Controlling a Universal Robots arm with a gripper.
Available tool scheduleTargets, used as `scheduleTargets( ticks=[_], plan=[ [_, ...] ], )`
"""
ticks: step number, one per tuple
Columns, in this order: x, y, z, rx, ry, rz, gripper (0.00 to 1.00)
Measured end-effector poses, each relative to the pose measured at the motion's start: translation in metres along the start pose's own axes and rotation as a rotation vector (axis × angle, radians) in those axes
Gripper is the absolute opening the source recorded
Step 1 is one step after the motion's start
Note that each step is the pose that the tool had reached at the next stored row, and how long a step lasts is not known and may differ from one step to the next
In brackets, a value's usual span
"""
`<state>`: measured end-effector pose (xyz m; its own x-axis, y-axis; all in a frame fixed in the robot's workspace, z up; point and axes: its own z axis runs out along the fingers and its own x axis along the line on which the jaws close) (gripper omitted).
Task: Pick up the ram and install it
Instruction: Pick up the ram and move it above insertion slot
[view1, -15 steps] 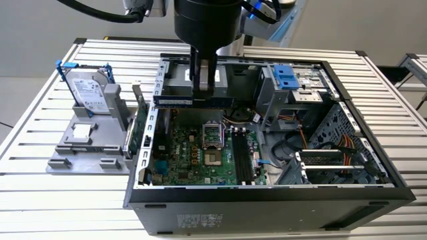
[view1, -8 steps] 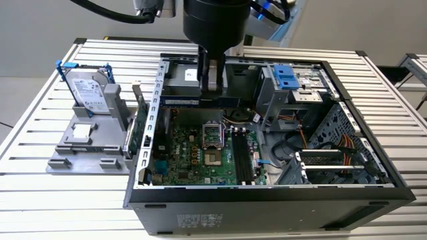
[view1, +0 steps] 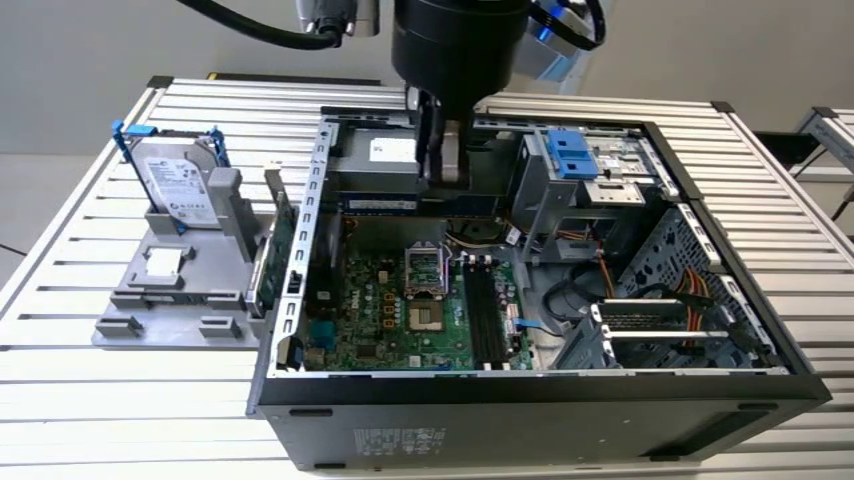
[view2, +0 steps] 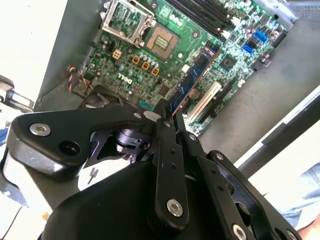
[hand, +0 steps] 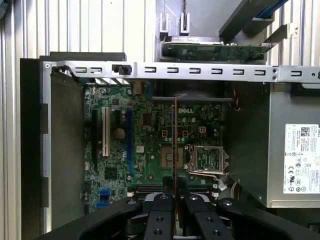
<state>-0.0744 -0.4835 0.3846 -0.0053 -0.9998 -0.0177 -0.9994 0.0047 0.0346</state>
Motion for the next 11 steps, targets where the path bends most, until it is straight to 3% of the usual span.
scheduleTargets(
  ticks=[11],
  plan=[
    [-0.0001, -0.0173, -0.0006, -0.0001, 0.0000, 0.000, 0.00]
  ],
)
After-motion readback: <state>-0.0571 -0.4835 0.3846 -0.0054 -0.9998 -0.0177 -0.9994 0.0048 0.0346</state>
